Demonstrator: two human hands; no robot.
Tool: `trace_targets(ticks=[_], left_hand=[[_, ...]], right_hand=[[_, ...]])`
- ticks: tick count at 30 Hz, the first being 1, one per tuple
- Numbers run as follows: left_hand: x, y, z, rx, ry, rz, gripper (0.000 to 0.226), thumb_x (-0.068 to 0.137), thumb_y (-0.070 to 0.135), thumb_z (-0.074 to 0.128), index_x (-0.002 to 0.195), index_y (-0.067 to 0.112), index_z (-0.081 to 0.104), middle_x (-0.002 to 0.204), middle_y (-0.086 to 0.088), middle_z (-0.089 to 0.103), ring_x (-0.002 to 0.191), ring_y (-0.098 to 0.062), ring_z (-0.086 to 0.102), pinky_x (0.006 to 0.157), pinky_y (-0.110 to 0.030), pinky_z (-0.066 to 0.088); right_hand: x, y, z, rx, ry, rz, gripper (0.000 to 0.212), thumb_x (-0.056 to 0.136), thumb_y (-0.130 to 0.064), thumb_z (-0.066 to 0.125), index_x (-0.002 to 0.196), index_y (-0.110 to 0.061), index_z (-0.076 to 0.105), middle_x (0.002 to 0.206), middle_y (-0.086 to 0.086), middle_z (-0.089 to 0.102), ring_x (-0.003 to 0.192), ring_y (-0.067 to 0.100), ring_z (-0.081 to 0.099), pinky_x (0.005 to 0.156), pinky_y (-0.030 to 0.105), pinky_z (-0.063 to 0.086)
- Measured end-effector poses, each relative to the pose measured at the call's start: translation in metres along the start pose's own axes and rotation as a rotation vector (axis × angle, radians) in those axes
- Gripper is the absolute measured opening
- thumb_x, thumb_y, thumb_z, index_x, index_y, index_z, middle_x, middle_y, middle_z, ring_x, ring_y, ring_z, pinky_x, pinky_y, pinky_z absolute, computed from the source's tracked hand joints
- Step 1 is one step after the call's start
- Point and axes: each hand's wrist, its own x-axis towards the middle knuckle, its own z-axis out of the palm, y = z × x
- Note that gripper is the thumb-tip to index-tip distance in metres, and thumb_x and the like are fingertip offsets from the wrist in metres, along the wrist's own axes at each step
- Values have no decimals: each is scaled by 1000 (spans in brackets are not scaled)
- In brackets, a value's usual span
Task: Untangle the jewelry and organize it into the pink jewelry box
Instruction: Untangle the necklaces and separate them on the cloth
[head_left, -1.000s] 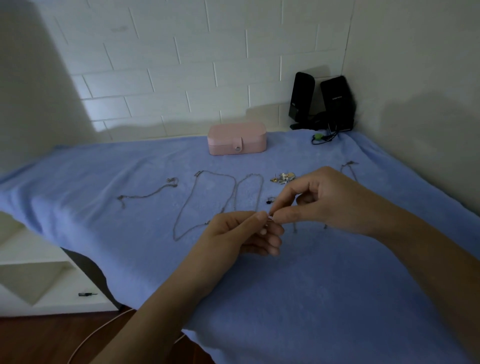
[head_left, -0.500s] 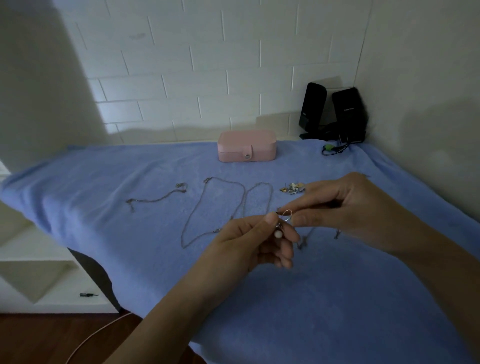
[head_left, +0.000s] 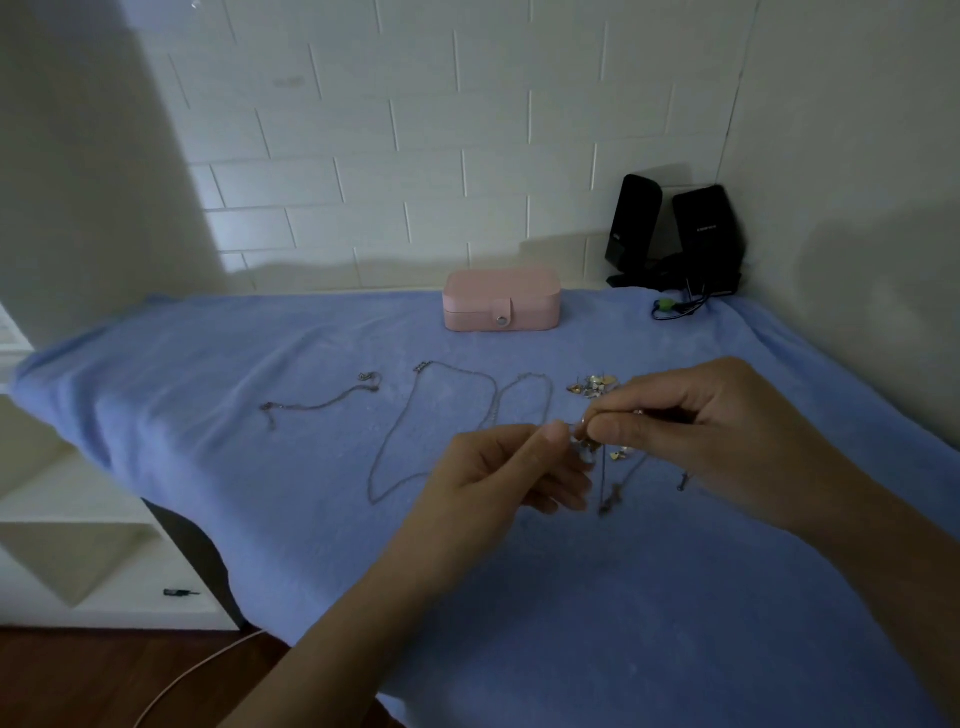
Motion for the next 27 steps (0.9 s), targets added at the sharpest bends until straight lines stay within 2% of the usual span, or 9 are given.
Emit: trace_targets(ticks=[4, 6, 9, 12, 14, 16, 19, 23, 27], left_hand=[[4, 4, -6, 101, 110, 73, 22, 78, 32, 71, 81, 11, 69, 76, -2, 69, 72, -11, 65, 66, -21, 51], [6, 8, -7, 171, 97, 118, 20, 72, 30, 72, 81, 12, 70, 77, -2, 71, 72, -13, 66, 67, -25, 53], [8, 15, -6, 294, 79, 174, 16, 71, 28, 71, 79, 14, 71, 77, -3, 72, 75, -25, 68, 72, -41, 54], [12, 21, -10, 455, 38, 201, 7, 76, 23, 73, 78, 16, 71, 74, 2, 71, 67, -20, 64, 67, -35, 53], [16, 25, -13, 481, -26, 184, 8, 79, 25, 71, 78, 17, 71, 71, -2, 69, 65, -28, 60, 63, -38, 49], [19, 29, -16, 419, -51, 166, 13, 78, 28, 68, 78, 15, 70, 68, -6, 67, 62, -31, 57, 59, -39, 46], [21, 31, -17, 231, -4, 136, 6, 78, 18, 66, 73, 13, 66, 59, 8, 60, 56, -3, 51, 56, -15, 41], [20, 29, -18, 67, 33, 149, 6, 75, 21, 66, 71, 16, 67, 61, 8, 58, 58, -4, 49, 57, -14, 41], [19, 26, -18, -39, -15, 190, 10, 78, 18, 70, 70, 25, 70, 68, 6, 61, 62, -6, 51, 61, -15, 43]], right_hand=[[-2, 0, 1, -189, 6, -51, 20, 74, -41, 61, 80, -29, 76, 73, -20, 70, 64, 22, 67, 61, 31, 51], [-2, 2, 1, -280, -18, -93, 15, 78, -36, 64, 79, -27, 76, 61, -27, 63, 49, 7, 54, 48, 15, 41], [-1, 1, 1, -448, -6, -191, 10, 82, -28, 69, 79, -21, 76, 52, -31, 53, 51, -6, 50, 51, 1, 33], [0, 2, 2, -580, -13, -274, 29, 83, -36, 55, 78, -15, 75, 63, -17, 66, 66, 0, 58, 58, 6, 39], [2, 4, 3, -588, -23, -300, 29, 84, -35, 53, 79, -15, 75, 67, -12, 69, 68, -2, 57, 59, 5, 39], [2, 4, 2, -517, 9, -281, 22, 83, -33, 61, 83, -16, 76, 71, -21, 65, 66, -14, 55, 61, -1, 36], [-1, 4, -2, -387, 79, -246, 21, 83, -33, 63, 91, -19, 76, 82, -21, 69, 76, -12, 62, 68, 3, 43], [-4, -1, -3, -328, 75, -225, 25, 88, -35, 52, 96, -24, 73, 91, -16, 71, 74, 2, 67, 65, 19, 51], [-3, -5, 0, -278, 42, -228, 12, 90, -30, 59, 92, -29, 71, 73, -29, 64, 53, 0, 58, 52, 8, 42]])
